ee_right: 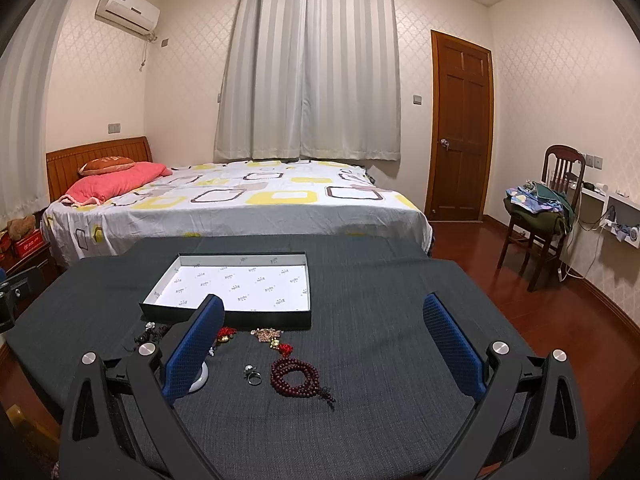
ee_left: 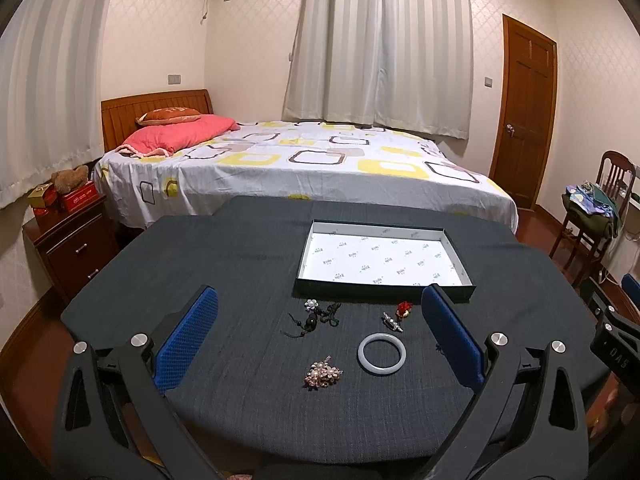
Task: Organize jewelry
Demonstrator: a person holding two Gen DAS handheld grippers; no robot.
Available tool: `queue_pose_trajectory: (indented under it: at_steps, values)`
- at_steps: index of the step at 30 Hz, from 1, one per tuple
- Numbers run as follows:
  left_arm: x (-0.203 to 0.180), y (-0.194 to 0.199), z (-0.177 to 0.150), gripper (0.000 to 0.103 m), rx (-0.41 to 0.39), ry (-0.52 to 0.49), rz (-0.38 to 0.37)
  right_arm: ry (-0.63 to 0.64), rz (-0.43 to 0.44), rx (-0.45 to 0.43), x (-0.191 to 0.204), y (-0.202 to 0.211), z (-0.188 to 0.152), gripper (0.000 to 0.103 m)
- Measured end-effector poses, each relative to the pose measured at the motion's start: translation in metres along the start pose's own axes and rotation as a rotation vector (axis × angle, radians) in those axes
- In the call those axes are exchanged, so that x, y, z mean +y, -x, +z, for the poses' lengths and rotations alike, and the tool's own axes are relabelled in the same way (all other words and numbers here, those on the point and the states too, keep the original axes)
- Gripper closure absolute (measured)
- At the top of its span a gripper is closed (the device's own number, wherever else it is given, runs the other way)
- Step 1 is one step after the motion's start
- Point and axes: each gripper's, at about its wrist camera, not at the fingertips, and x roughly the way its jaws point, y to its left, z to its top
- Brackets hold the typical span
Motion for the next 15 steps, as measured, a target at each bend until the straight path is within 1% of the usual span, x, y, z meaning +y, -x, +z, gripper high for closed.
queue_pose_trajectory:
  at_steps: [15]
  values:
    - [0.0018,-0.0007,-0.0028,0.004,-0.003,0.003,-0.002,-0.001,0.002,-0.002,-0.0008,0.0012,-0.0001,0.006]
